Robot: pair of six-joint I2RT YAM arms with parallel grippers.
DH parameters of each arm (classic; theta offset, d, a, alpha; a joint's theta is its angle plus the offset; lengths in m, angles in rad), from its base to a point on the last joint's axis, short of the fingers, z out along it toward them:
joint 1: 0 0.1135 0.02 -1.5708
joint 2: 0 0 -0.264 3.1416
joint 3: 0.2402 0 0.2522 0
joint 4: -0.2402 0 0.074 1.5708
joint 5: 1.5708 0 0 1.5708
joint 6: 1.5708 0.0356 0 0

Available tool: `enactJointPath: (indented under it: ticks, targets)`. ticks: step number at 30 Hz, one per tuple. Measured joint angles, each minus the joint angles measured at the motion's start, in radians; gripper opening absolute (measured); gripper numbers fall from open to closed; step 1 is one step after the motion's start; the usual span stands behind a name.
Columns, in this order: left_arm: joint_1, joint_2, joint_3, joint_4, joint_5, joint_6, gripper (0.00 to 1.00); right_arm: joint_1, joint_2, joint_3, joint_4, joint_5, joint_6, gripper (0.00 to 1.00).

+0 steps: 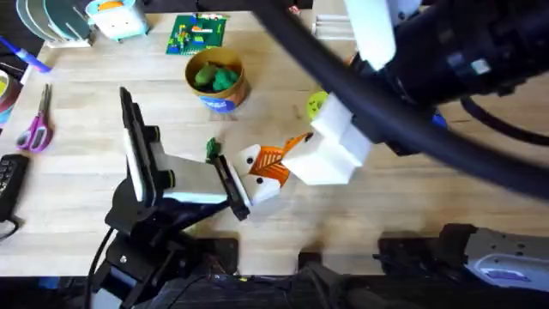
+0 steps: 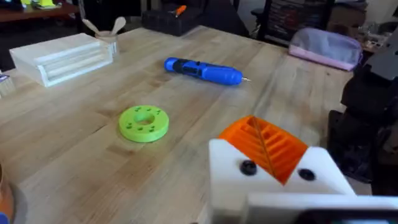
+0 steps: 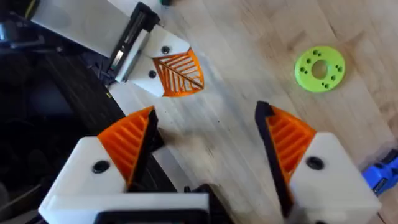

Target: Pick up the gripper from the table and insert it into the empty holder that is missing its gripper. Then pick up a screw, insert it into the mounting hole, and use the screwdriver to tighten it. Finally, clean up the table by picking up the vegetable and placing it into the bucket.

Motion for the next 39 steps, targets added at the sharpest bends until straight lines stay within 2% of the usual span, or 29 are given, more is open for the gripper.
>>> enactJointPath:
  ticks: [7,10,13,18,21,23,26,28,32,36,39]
  targets:
    - [0.000,0.000,0.000,0.000,0.000,0.000,0.009,-0.016,-0.025,0.000,-0.056,0.001,0.004,0.962]
    - [0.000,0.000,0.000,0.000,0.000,0.000,0.009,-0.064,-0.025,0.000,-0.129,0.022,0.019,0.962]
    - [0.000,0.000,0.000,0.000,0.000,0.000,0.009,-0.201,-0.027,0.000,-0.202,0.047,0.028,0.962]
    - [0.000,0.000,0.000,0.000,0.000,0.000,0.009,-0.529,-0.075,-0.031,-0.180,0.070,0.029,0.962]
    - [0.000,0.000,0.000,0.000,0.000,0.000,0.009,-0.723,-0.148,-0.142,-0.086,0.075,0.014,0.962]
    - [0.000,0.000,0.000,0.000,0.000,0.000,0.009,-0.857,-0.193,-0.265,0.035,0.068,-0.004,0.962]
    - [0.000,0.000,0.000,0.000,0.000,0.000,0.009,-0.994,-0.196,-0.422,0.239,0.062,-0.019,0.963]
    - [0.000,0.000,0.000,0.000,0.000,0.000,0.009,-1.054,-0.163,-0.507,0.370,0.058,-0.049,0.962]
    - [0.000,0.000,0.000,0.000,0.000,0.000,0.009,-1.104,-0.074,-0.614,0.537,0.056,-0.209,0.964]
    - [0.000,0.000,0.000,0.000,0.000,0.000,0.009,-1.105,0.020,-0.629,0.660,0.052,-0.371,0.963]
    - [0.000,0.000,0.000,0.000,0.000,0.000,0.009,-1.106,0.087,-0.629,0.737,0.052,-0.433,0.965]
